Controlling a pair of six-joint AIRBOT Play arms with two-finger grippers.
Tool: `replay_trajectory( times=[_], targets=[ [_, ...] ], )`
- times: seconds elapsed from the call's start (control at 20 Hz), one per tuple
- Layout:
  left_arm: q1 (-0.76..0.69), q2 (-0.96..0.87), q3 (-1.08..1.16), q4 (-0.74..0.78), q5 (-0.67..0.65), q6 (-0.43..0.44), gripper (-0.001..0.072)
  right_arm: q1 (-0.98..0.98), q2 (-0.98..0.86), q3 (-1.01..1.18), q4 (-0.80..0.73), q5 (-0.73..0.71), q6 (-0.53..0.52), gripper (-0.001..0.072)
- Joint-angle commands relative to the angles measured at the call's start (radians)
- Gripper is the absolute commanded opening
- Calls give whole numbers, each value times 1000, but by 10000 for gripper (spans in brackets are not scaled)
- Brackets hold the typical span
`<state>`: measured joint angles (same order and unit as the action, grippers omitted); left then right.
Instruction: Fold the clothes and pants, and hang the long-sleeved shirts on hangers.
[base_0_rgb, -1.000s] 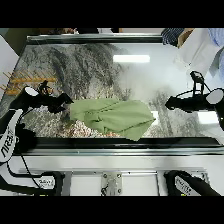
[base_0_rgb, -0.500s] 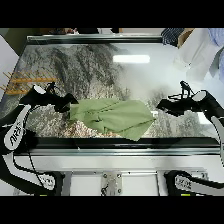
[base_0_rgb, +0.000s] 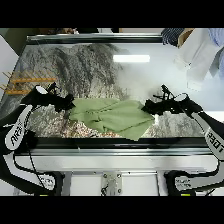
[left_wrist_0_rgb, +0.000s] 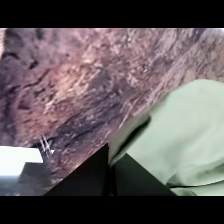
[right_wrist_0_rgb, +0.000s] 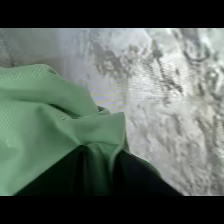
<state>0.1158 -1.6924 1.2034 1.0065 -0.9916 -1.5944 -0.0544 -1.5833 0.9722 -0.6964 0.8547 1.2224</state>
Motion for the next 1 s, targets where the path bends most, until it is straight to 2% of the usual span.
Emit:
replay_trajectory(
  times=[0.0,0.1,0.35,0.5,0.6,0.75,0.95],
  targets=[
    [0,56,4,-3,15,1,10,38,-5,23,38,-23,-91,16],
    [2,127,51,-3,17,23,10,24,54,77,5,-1,-101,15],
    [-19,398,348,-4,-48,102,10,13,369,363,-251,163,-77,14],
    [-46,568,455,-3,-24,121,10,14,584,478,-300,205,-3,14],
    [-56,644,506,-3,-16,122,10,16,703,484,-299,216,10,14],
    [-56,700,514,-1,-7,122,10,26,801,483,-304,295,53,13],
    [-56,690,393,24,-16,115,10,121,806,415,-327,422,145,14]
  ],
)
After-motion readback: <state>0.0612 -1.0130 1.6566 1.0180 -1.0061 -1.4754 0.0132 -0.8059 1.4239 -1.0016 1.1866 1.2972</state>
